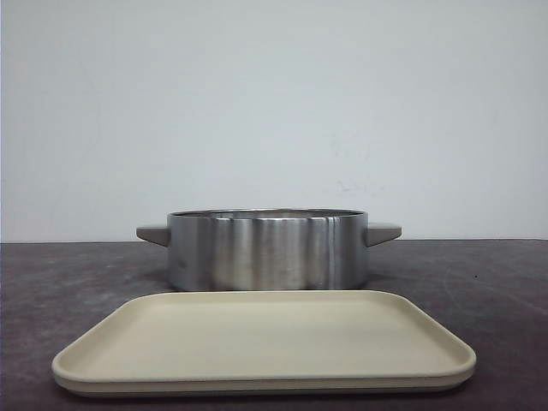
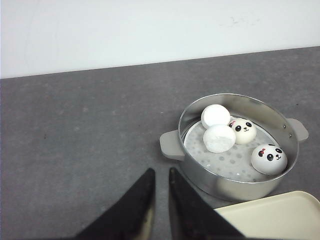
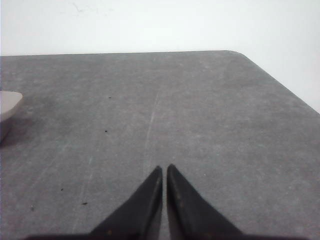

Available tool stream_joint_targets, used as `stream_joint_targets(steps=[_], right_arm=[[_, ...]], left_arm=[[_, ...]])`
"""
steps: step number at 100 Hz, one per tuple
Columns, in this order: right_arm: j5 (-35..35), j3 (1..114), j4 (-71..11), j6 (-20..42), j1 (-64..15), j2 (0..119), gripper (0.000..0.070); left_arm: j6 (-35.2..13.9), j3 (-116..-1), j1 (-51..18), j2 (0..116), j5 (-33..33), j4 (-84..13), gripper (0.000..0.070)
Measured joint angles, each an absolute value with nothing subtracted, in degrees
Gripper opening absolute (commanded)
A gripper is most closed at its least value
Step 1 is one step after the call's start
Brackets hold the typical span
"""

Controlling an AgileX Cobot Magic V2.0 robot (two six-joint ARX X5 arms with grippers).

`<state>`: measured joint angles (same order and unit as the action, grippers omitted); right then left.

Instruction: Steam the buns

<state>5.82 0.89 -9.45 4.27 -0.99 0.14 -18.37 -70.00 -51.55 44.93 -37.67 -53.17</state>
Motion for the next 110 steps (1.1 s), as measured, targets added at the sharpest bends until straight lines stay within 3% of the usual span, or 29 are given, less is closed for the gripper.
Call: stream_joint_targets(steps=[67, 83, 96, 110], right_arm=[[5.82, 0.89, -9.45, 4.27, -0.99, 0.14, 0.0008], [5.85, 0.89, -9.45, 4.27, -0.99, 0.14, 0.0008], [5.85, 0.89, -9.45, 4.27, -0.99, 0.14, 0.0008], [5.85, 0.89, -9.43, 4.27, -0.99, 0.14, 0.0008]], left_arm=[[-18.22, -70.0, -51.53, 44.93, -37.67, -53.17, 0.0], [-15.77, -69.84, -47.72, 42.74, -36.88, -53.74, 0.0], [-15.77, -68.2, -41.45, 37.89, -30.5, -52.25, 0.0], [-14.92, -59.42, -34.3, 29.36, -20.58, -43.16, 0.0]])
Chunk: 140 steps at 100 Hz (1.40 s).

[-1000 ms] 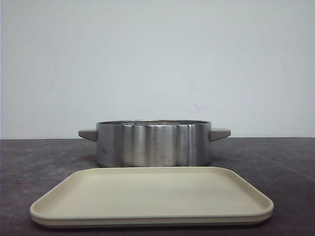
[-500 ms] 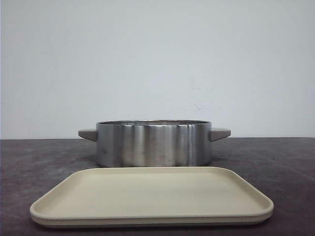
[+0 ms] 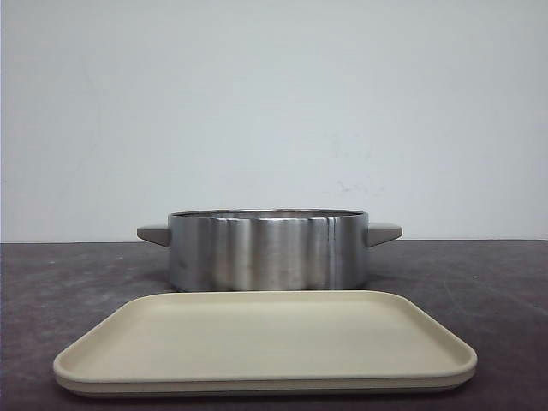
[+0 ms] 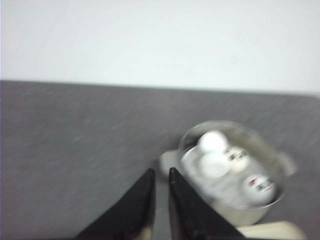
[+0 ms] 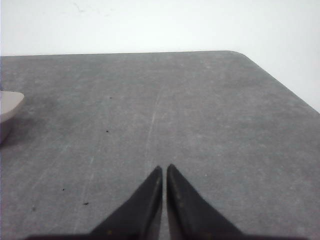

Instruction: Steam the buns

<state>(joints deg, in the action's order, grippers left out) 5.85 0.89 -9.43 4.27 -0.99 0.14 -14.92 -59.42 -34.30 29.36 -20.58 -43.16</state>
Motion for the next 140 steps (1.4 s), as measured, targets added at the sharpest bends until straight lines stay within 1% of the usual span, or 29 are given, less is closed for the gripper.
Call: stream_joint_targets(steps=[15, 22, 26, 37, 53, 83, 93, 105, 112, 126, 140], right_arm=[[5.85, 0.89, -9.43, 4.27, -0.99, 0.14, 0.0008], [5.85, 0.89, -9.43, 4.27, -0.99, 0.14, 0.0008], [5.85, 0.89, -9.43, 4.27, -0.99, 0.14, 0.0008], [5.85, 0.89, -9.43, 4.27, -0.99, 0.14, 0.0008], [5.87, 0.89, -9.43, 4.27, -0.99, 0.14, 0.0008], [5.87, 0.89, -9.43, 4.27, -0.99, 0.14, 0.0008], [5.87, 0.89, -9.41, 4.27, -0.99, 0.14, 0.0008], [5.87, 0.89, -9.41, 4.27, -0.99, 0.14, 0.0008], [5.87, 0.89, -9.41, 4.27, -0.99, 0.14, 0.0008], [5.87, 0.89, -9.41, 4.27, -0.99, 0.14, 0.0008], [5.87, 0.89, -9.41, 4.27, -0.99, 0.14, 0.0008]], left_arm=[[-12.86, -43.35, -25.15, 17.65, -8.58, -29.95, 0.0], [-12.58, -36.25, -20.43, 11.99, -3.16, -26.26, 0.0], [-12.53, -32.69, -18.15, 9.3, -1.13, -24.62, 0.0], [-12.36, -23.42, -14.04, 3.84, -0.45, -20.58, 0.0], [-12.67, -12.14, -9.02, 0.3, -0.1, -12.86, 0.0], [-12.67, -2.04, -3.77, 0.3, 0.19, 1.67, 0.0], [-12.19, -1.83, -2.79, 0.36, 0.21, 1.26, 0.0], [-8.88, -1.83, -1.67, 0.23, 0.23, -0.1, 0.0], [-7.05, -1.83, -1.06, 0.23, 0.23, -3.18, 0.0], [-4.86, -1.83, 0.16, 0.25, 0.23, -10.63, 0.0], [-1.96, -1.85, 0.45, 0.25, 1.39, -10.52, 0.0]])
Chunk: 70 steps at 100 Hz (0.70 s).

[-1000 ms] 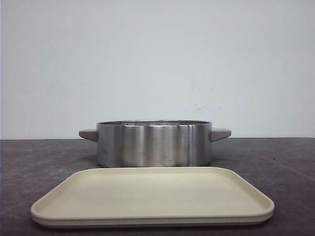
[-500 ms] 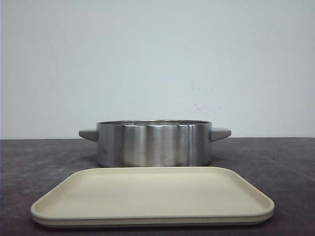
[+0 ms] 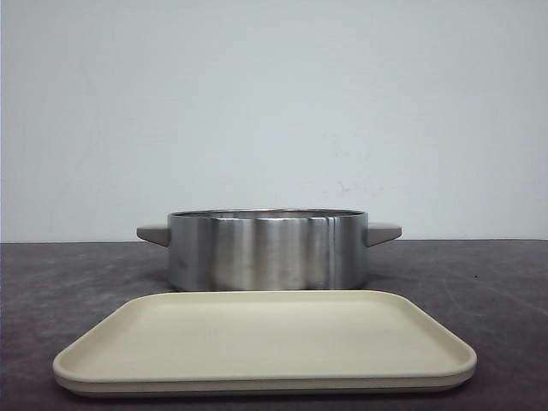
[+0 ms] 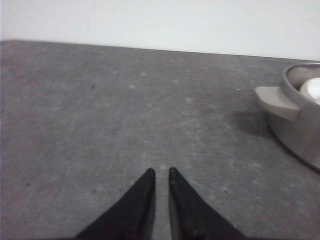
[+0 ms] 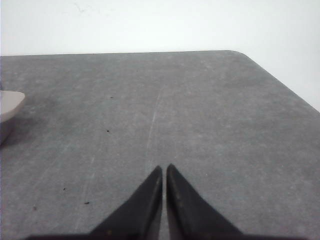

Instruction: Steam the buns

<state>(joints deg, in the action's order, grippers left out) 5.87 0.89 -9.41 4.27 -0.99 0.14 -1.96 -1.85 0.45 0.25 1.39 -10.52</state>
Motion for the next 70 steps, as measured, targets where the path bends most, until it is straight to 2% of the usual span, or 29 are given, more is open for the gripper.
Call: stream_joint_targets(steps=[70], right_arm=[[5.87, 0.89, -9.41, 4.27, -0.99, 0.14, 0.0008]], left_arm=[[-2.37, -1.85, 0.64, 0.25, 1.5, -10.5, 0.0]])
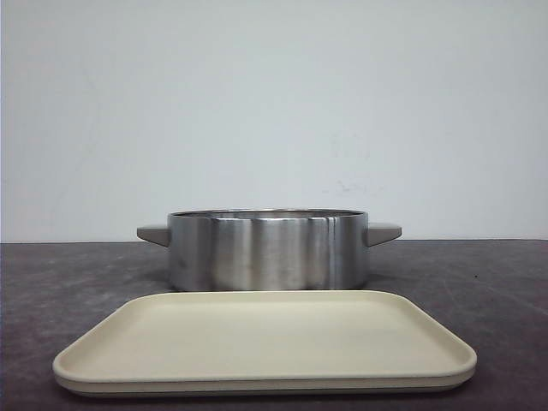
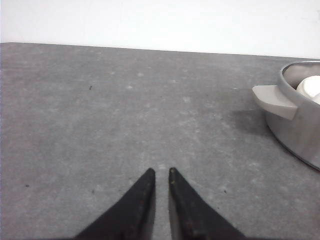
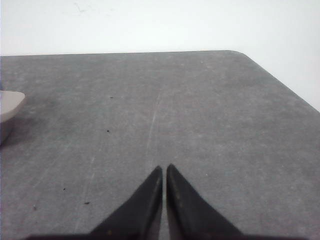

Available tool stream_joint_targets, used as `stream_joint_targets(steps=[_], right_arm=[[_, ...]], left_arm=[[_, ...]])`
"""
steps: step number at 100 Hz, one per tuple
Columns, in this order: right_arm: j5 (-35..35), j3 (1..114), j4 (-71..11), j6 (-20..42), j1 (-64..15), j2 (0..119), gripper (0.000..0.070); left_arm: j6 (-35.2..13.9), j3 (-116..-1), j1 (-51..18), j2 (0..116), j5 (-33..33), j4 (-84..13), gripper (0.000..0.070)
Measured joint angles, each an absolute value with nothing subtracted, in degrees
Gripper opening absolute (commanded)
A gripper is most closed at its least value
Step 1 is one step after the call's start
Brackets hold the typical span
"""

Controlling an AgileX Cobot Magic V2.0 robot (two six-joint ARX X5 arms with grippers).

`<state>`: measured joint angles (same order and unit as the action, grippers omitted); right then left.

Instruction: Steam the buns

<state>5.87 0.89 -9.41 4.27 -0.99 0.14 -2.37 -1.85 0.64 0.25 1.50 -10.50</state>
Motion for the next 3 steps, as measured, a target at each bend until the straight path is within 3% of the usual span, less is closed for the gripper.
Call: stream_joint_targets(steps=[3], right_arm=[[5.87, 0.89, -9.41, 4.27, -0.99, 0.14, 0.0008]], left_arm=[[-2.37, -1.85, 0.64, 0.25, 1.5, -10.5, 0.0]])
